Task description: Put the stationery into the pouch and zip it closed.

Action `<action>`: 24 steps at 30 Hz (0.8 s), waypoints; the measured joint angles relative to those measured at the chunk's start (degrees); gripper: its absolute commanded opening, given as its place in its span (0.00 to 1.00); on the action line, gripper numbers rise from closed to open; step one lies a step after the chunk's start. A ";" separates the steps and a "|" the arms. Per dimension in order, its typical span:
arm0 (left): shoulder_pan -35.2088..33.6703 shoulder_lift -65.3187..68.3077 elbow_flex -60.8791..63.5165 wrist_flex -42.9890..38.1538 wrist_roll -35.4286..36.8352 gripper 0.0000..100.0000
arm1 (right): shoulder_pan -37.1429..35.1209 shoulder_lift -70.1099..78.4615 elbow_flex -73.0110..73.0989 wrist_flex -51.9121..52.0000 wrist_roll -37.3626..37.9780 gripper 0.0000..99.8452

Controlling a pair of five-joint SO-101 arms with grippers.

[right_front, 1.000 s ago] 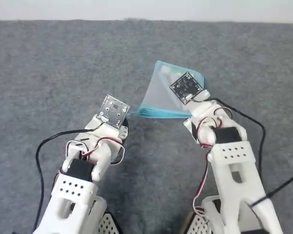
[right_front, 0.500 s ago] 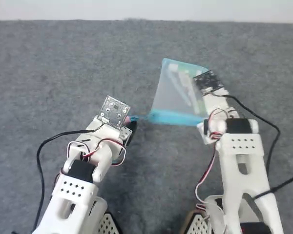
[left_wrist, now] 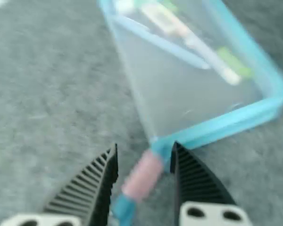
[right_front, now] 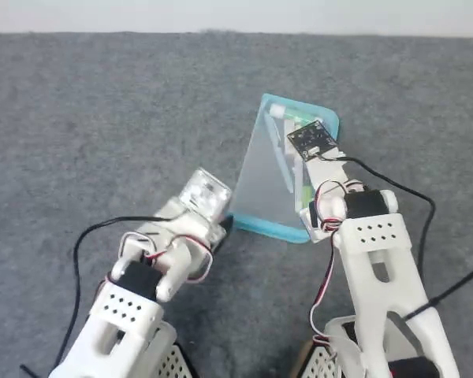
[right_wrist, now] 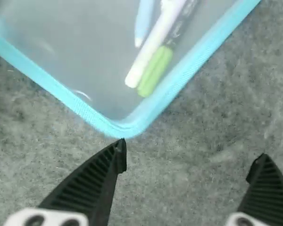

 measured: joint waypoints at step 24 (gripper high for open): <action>-12.75 0.00 3.96 -18.81 6.42 0.16 | 3.43 -5.89 8.44 -10.29 -0.35 0.01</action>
